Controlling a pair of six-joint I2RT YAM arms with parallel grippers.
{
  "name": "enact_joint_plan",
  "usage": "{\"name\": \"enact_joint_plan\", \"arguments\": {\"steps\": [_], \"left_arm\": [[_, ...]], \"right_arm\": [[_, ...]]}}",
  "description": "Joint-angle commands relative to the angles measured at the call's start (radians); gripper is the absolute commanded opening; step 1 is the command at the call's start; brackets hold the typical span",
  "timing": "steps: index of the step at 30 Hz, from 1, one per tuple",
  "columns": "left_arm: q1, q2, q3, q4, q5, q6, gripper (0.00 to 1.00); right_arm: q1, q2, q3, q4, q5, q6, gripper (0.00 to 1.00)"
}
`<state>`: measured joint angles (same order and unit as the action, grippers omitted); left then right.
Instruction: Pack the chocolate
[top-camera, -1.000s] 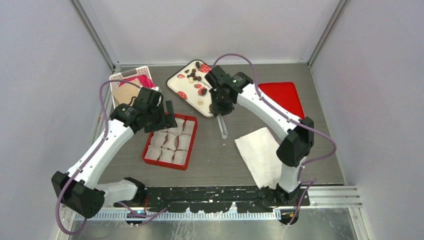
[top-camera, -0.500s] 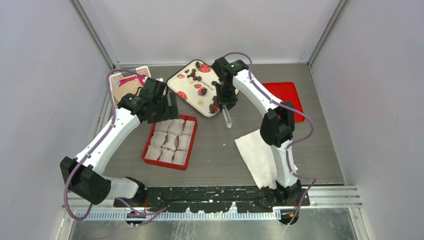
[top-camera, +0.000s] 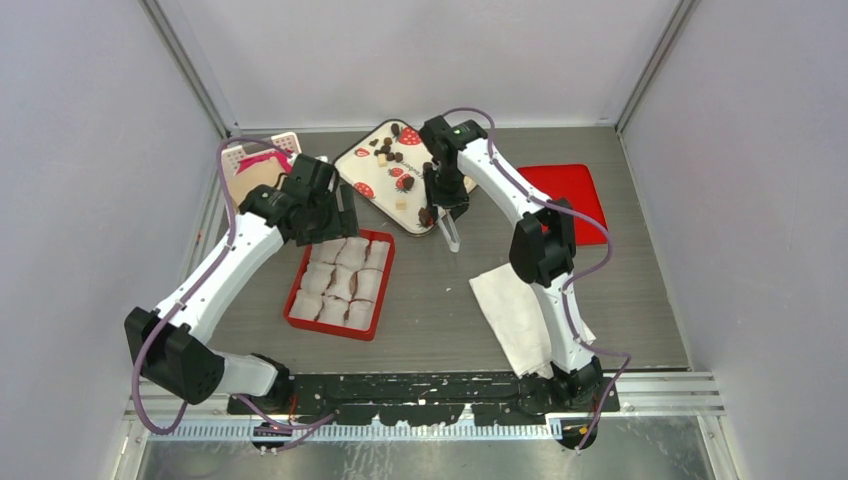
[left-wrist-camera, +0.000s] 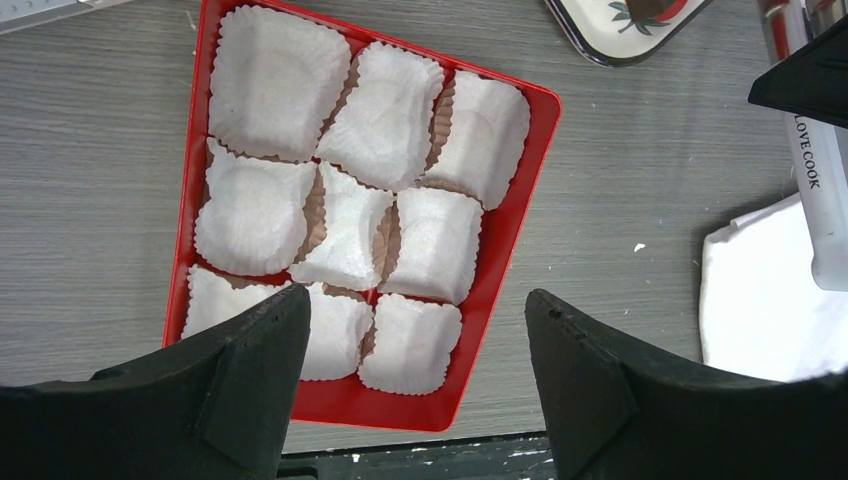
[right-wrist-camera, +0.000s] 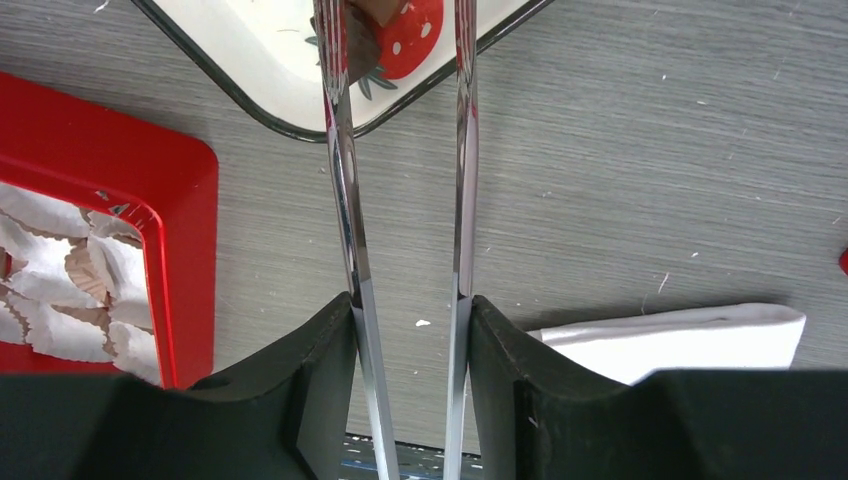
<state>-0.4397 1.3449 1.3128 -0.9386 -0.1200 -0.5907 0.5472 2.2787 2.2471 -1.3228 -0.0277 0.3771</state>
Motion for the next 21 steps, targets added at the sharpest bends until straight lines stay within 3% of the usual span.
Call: {"name": "enact_joint_plan", "arguments": {"steps": [1,21], "left_arm": [[0.006,0.008,0.031,0.033,-0.013,0.010,0.79],[0.007,0.021,0.027,0.047,-0.004,-0.003,0.79]], "right_arm": [[-0.005,0.008,0.051,-0.015,-0.006,-0.017,0.48],[-0.020,0.085,0.058,-0.045,0.095,-0.054,0.50]]}}
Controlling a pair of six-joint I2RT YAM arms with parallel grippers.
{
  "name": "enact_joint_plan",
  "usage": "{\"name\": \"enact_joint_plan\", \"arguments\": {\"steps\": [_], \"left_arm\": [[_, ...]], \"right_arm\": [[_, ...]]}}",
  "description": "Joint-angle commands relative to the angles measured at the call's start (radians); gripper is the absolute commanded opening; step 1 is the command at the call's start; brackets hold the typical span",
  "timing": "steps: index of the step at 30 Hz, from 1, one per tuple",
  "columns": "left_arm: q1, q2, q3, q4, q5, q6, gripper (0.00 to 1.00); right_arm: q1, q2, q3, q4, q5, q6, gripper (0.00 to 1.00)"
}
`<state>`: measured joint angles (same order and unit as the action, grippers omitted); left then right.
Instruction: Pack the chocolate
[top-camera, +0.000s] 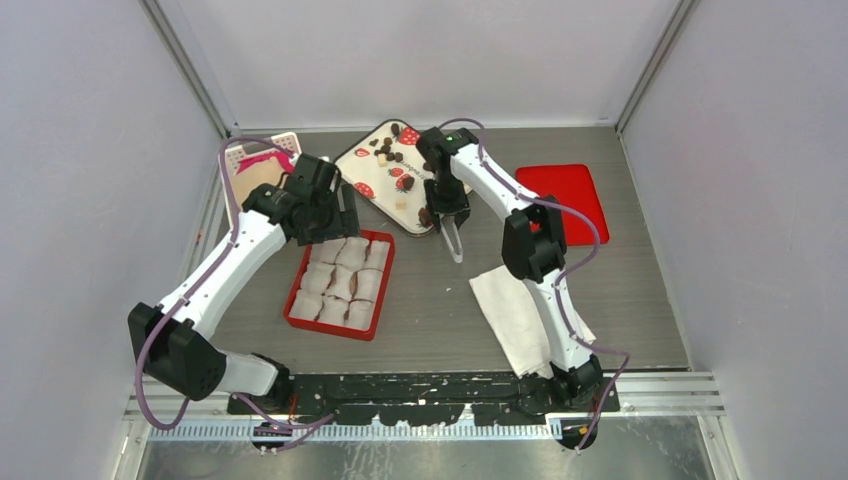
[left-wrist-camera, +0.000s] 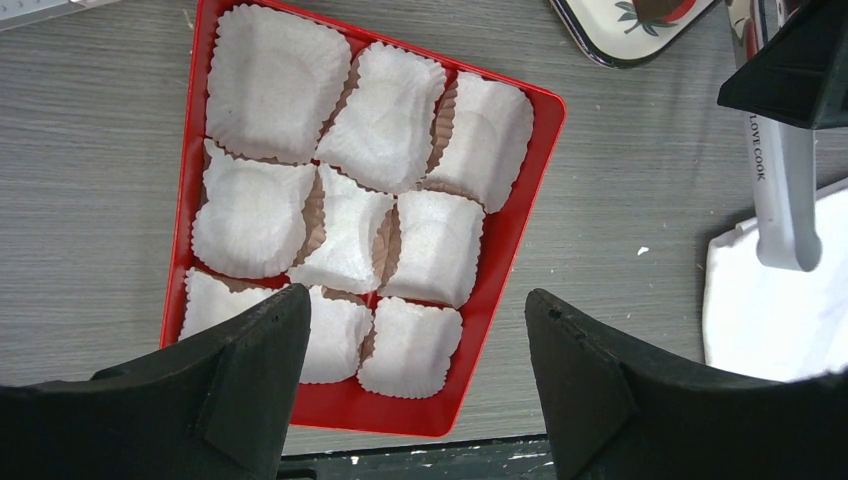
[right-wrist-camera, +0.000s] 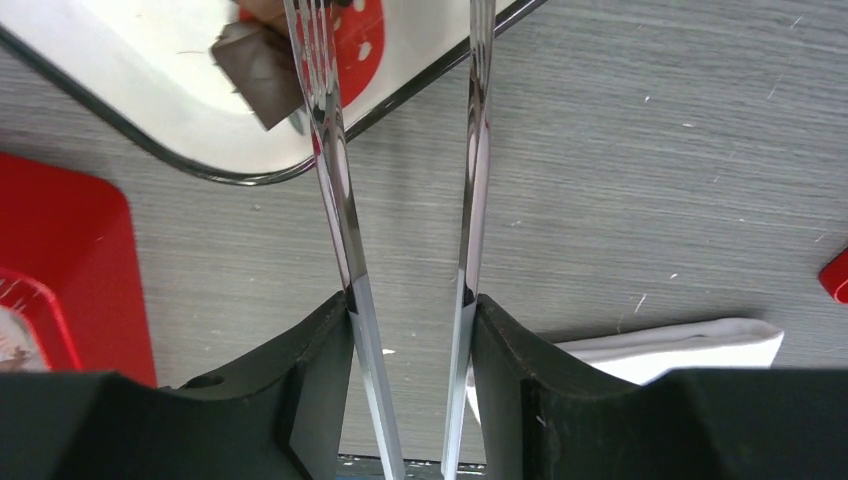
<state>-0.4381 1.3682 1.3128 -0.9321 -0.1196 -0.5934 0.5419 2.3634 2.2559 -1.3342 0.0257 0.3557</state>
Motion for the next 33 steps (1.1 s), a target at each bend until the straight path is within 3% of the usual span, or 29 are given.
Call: {"name": "enact_joint_plan", "arguments": {"steps": [1,20,33], "left_arm": [[0.006,-0.002,0.026,0.042,-0.005,0.000,0.79],[0.006,0.019,0.030,0.044,0.000,-0.012,0.79],[0.006,0.048,0.053,0.041,0.004,-0.005,0.79]], "right_arm": [[-0.017,0.000,0.050,-0.034,0.042,-0.035,0.50],[-0.019,-0.096,-0.030,-0.004,-0.114,-0.093,0.50],[-0.019,-0.035,0.001,-0.038,-0.082,-0.112,0.50]]}}
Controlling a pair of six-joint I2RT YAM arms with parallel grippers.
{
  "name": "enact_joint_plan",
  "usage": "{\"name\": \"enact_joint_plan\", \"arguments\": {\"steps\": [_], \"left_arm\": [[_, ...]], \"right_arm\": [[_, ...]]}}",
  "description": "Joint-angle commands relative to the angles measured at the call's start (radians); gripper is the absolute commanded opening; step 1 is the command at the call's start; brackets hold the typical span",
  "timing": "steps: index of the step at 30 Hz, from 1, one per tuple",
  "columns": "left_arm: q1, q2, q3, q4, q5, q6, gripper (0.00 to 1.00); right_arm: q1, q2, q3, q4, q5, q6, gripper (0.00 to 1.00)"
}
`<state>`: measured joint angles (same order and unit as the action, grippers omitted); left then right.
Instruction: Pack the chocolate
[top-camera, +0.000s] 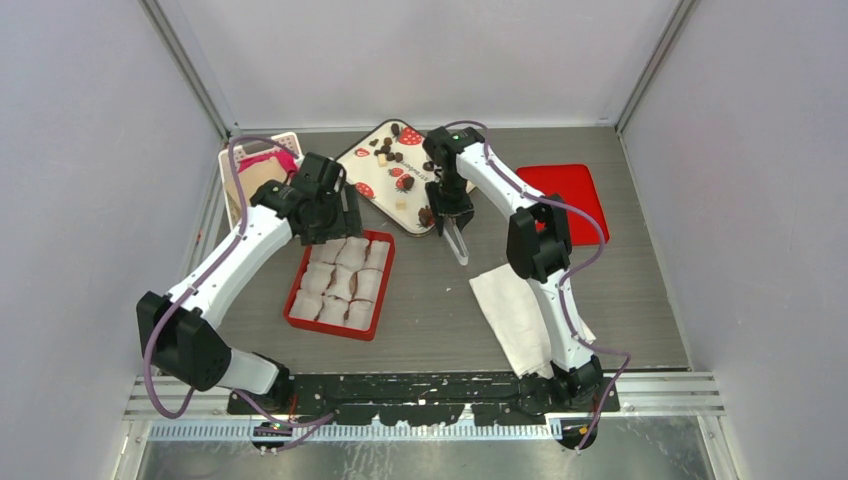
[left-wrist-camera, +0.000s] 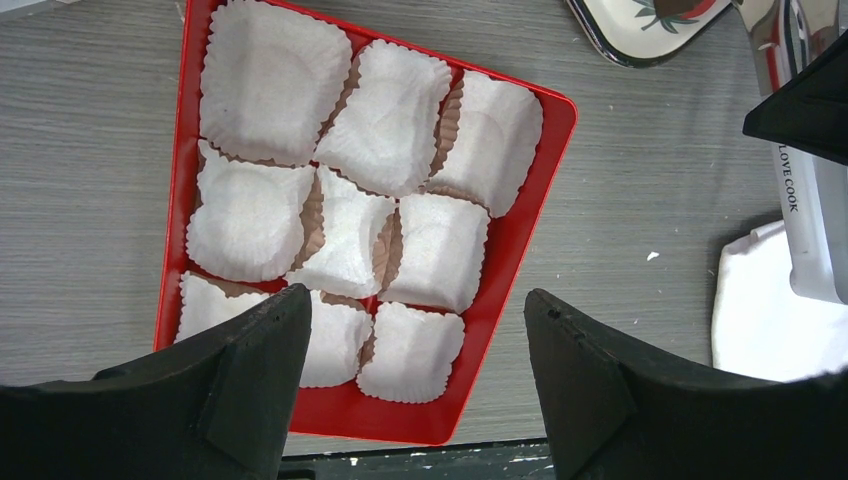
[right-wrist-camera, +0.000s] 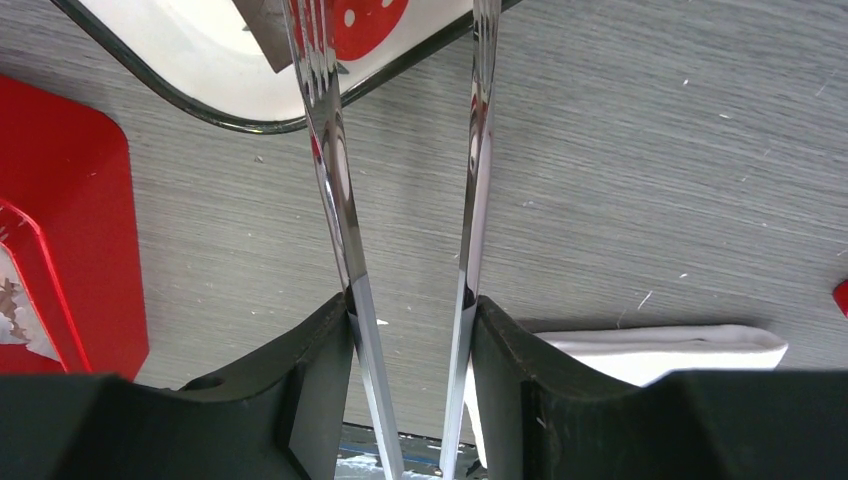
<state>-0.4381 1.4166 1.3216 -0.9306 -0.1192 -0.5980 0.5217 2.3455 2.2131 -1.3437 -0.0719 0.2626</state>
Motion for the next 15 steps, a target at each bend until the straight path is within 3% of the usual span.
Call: {"name": "enact_joint_plan", "arguments": {"steps": [1,15], "left_arm": [[0.006,0.000,0.045,0.039,0.004,0.000,0.79],[0.006,0.009,0.050,0.035,0.002,0.003,0.79]], "right_arm": [[0.000,-0.010,0.051,-0.031,0.026,-0.019,0.50],[-0.021,0.002,0.077,-0.009,-0.023,-0.043,0.49]]}}
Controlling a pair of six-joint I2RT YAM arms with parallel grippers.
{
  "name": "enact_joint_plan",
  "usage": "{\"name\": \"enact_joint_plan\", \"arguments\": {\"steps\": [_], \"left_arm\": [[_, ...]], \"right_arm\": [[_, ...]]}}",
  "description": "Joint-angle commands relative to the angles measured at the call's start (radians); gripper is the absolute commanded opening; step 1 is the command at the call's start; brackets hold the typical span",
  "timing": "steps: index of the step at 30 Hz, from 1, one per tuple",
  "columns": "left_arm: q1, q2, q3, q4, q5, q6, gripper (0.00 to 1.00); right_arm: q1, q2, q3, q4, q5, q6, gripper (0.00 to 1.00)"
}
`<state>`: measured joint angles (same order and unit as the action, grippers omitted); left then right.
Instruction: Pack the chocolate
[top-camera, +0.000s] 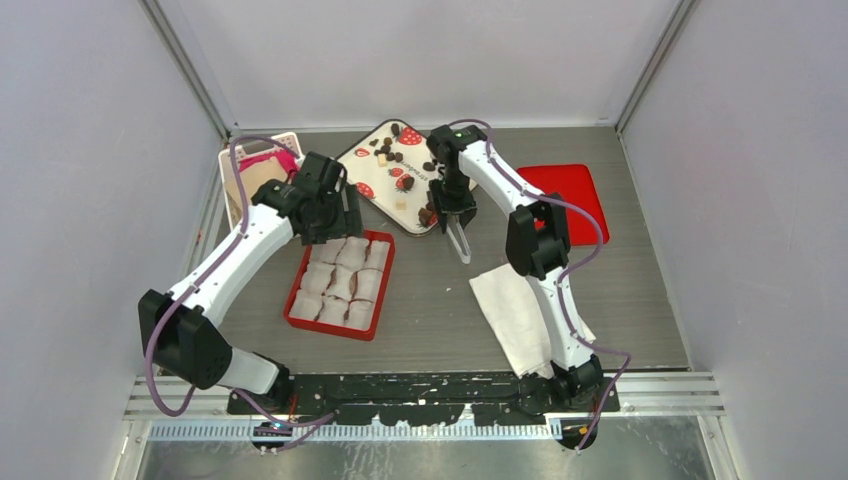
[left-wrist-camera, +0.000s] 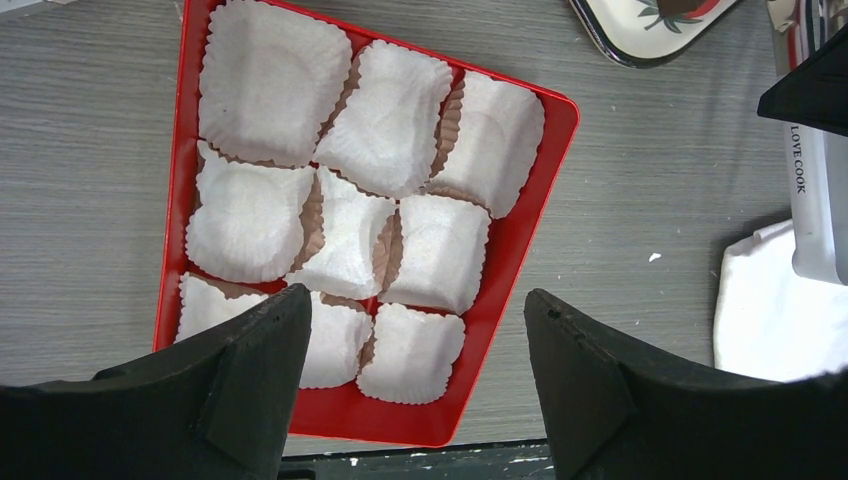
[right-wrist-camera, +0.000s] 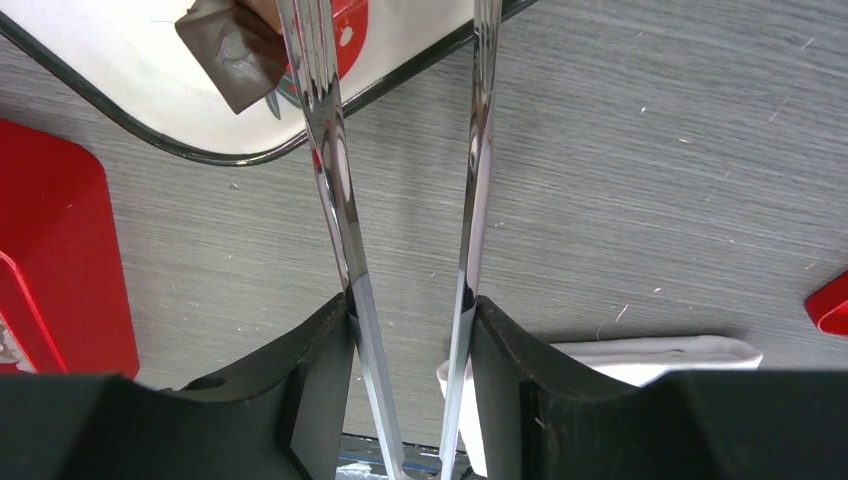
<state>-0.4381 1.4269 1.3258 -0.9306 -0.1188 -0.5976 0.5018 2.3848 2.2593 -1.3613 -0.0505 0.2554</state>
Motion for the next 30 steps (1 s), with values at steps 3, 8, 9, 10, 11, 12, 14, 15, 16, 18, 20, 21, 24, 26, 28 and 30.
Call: {"name": "enact_joint_plan", "arguments": {"steps": [3,8,9,10,11,12,14,15,16,18,20,21,24,26,28,30], "left_arm": [[0.006,0.004,0.050,0.034,0.004,0.005,0.79],[0.006,0.009,0.056,0.033,0.005,0.005,0.79],[0.006,0.010,0.054,0.033,0.005,0.004,0.79],[0.006,0.010,0.055,0.034,0.005,0.005,0.79],[0.006,0.011,0.056,0.033,0.005,0.005,0.79],[0.006,0.011,0.057,0.032,0.005,0.006,0.79],[0.006,0.011,0.060,0.029,0.005,0.008,0.79],[0.006,0.010,0.062,0.028,0.004,0.007,0.79],[0.006,0.011,0.063,0.027,0.002,0.009,0.79],[0.006,0.012,0.065,0.027,0.000,0.010,0.79],[0.006,0.013,0.065,0.028,0.003,0.009,0.79],[0.006,0.013,0.065,0.029,0.005,0.009,0.79],[0.006,0.015,0.066,0.030,0.008,0.004,0.79],[0.006,0.014,0.065,0.029,0.008,0.004,0.79],[0.006,0.011,0.062,0.029,0.007,0.002,0.79],[0.006,0.009,0.059,0.029,0.007,0.001,0.79]], "right_arm": [[-0.002,-0.063,0.020,0.023,-0.040,-0.041,0.50],[-0.002,-0.097,0.019,0.050,-0.063,-0.044,0.50],[0.000,-0.098,0.022,0.052,-0.068,-0.044,0.50],[0.000,-0.095,0.025,0.053,-0.079,-0.046,0.50],[0.001,-0.088,0.033,0.048,-0.082,-0.049,0.51],[0.001,-0.079,0.037,0.042,-0.082,-0.049,0.51],[0.002,-0.065,0.036,0.036,-0.081,-0.047,0.51],[0.004,-0.058,0.034,0.036,-0.078,-0.045,0.51],[0.004,-0.052,0.033,0.035,-0.072,-0.042,0.51],[0.005,-0.038,0.039,0.026,-0.048,-0.032,0.51],[0.006,-0.022,0.050,0.018,-0.017,-0.023,0.50],[0.005,-0.013,0.059,0.013,-0.005,-0.018,0.50],[0.006,0.003,0.073,0.005,0.011,-0.008,0.48],[0.006,0.001,0.069,0.004,0.037,-0.002,0.46],[0.006,-0.005,0.058,0.004,0.047,-0.002,0.45],[0.004,-0.010,0.048,0.004,0.047,-0.001,0.44]]}}
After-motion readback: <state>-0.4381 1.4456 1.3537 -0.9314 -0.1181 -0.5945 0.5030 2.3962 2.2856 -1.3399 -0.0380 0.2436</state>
